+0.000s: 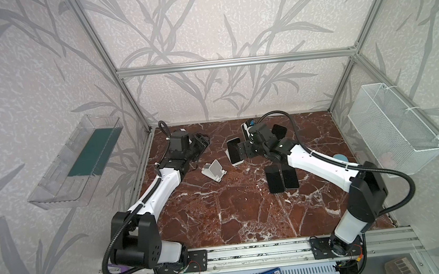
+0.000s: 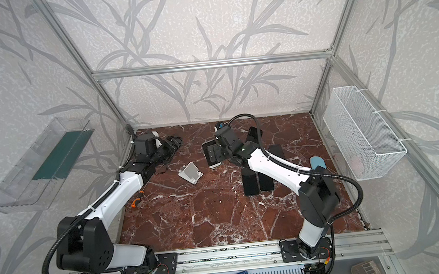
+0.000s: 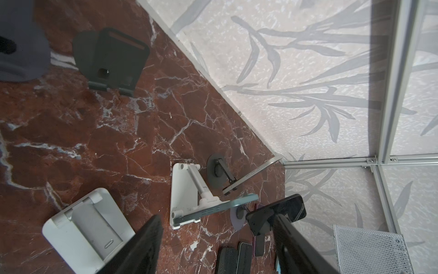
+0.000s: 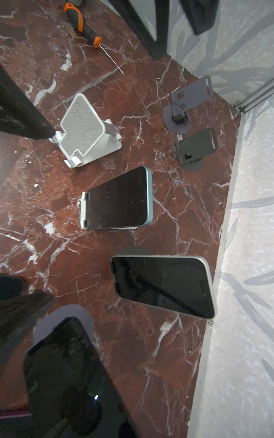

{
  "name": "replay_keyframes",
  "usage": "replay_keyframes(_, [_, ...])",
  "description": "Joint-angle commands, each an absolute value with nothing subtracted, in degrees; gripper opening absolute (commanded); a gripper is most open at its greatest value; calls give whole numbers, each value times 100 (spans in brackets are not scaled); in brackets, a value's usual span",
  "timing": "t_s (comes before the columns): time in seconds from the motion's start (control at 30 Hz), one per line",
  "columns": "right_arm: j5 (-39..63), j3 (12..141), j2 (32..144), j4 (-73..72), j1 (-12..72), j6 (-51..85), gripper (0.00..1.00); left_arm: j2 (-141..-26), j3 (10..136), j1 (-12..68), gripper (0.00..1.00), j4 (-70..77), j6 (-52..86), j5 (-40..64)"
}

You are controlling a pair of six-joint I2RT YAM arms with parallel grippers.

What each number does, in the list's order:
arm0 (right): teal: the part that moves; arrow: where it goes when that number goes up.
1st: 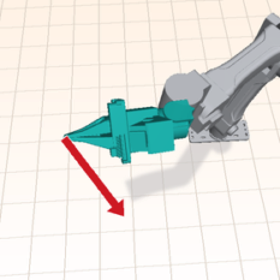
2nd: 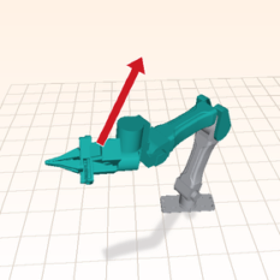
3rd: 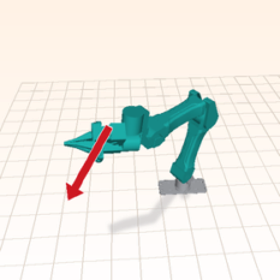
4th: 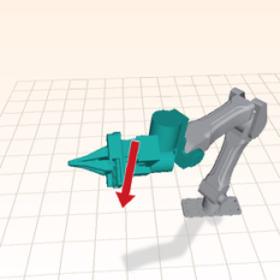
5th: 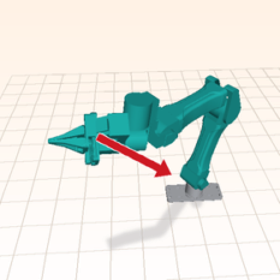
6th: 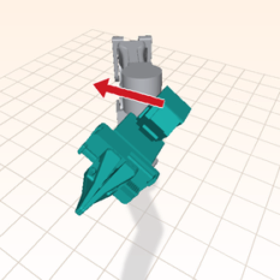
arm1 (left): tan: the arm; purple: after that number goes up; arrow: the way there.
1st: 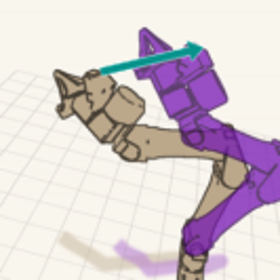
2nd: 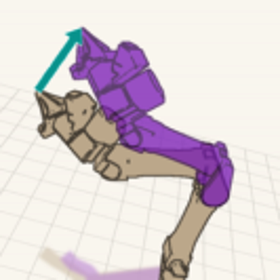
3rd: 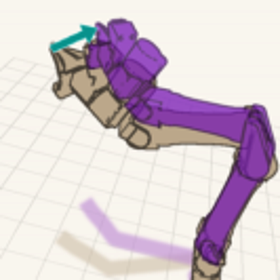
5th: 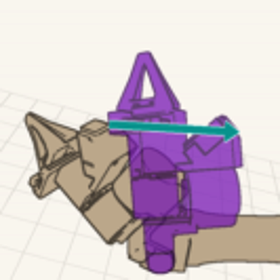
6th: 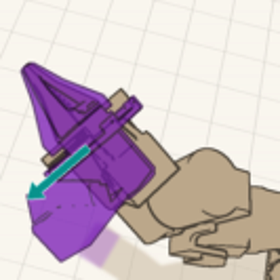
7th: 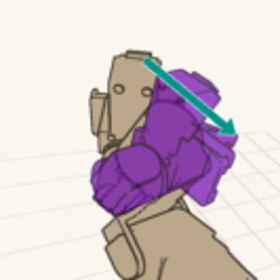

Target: Remove the phone from the phone stand

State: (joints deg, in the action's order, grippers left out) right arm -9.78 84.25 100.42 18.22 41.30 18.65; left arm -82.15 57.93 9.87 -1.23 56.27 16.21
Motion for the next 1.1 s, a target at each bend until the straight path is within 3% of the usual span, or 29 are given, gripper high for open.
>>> replay_keyframes(0.0, [-886,8923,10525,1863,4144,1694,99,-8486,5909,932,71,-51,5878,1859])
replay_keyframes(0.4, [-534,9301,11206,1375,4149,1544,99,-8622,6348,941,68,-420,5525,2361])
replay_keyframes(0.67, [-755,10155,11909,1920,4129,1469,99,-8547,6275,923,68,-225,5590,2450])
replay_keyframes(1.07, [-855,10164,12079,1821,4037,1356,99,-8463,6231,902,68,-57,5623,2558])
